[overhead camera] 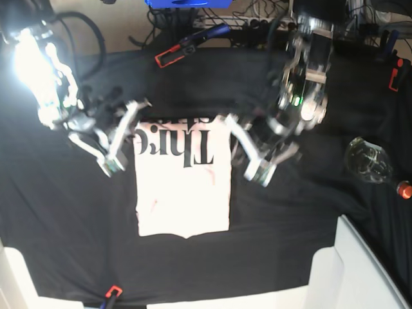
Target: Fold the T-shirt properly
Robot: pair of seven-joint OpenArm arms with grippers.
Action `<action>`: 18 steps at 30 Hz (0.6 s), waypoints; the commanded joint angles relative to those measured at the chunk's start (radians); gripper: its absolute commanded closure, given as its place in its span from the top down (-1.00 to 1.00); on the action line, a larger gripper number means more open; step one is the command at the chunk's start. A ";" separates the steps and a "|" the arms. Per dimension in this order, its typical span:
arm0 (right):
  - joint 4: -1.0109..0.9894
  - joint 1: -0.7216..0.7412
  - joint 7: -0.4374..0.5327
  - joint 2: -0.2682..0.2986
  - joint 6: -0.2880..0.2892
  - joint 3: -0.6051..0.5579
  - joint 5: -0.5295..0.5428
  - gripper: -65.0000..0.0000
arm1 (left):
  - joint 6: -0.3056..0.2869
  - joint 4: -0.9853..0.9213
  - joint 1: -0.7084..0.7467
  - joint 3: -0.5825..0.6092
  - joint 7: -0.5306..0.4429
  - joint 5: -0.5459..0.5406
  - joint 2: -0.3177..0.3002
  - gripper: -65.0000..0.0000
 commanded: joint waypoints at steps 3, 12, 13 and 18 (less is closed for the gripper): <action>0.052 -0.042 0.104 0.050 -0.054 0.006 0.007 -0.89 | -0.009 0.053 0.071 -0.030 -0.054 -0.012 -0.022 -1.00; 0.054 -0.240 0.342 0.090 -0.151 0.010 0.006 -0.91 | -0.007 0.096 0.332 -0.037 -0.362 -0.012 -0.197 -1.00; 0.054 -0.260 0.380 0.098 -0.168 0.010 0.006 -0.91 | -0.007 0.092 0.352 -0.037 -0.402 -0.012 -0.212 -1.00; 0.055 -0.380 0.600 0.095 -0.200 0.010 -0.117 -0.91 | -0.006 0.052 0.430 -0.037 -0.578 0.089 -0.241 -1.00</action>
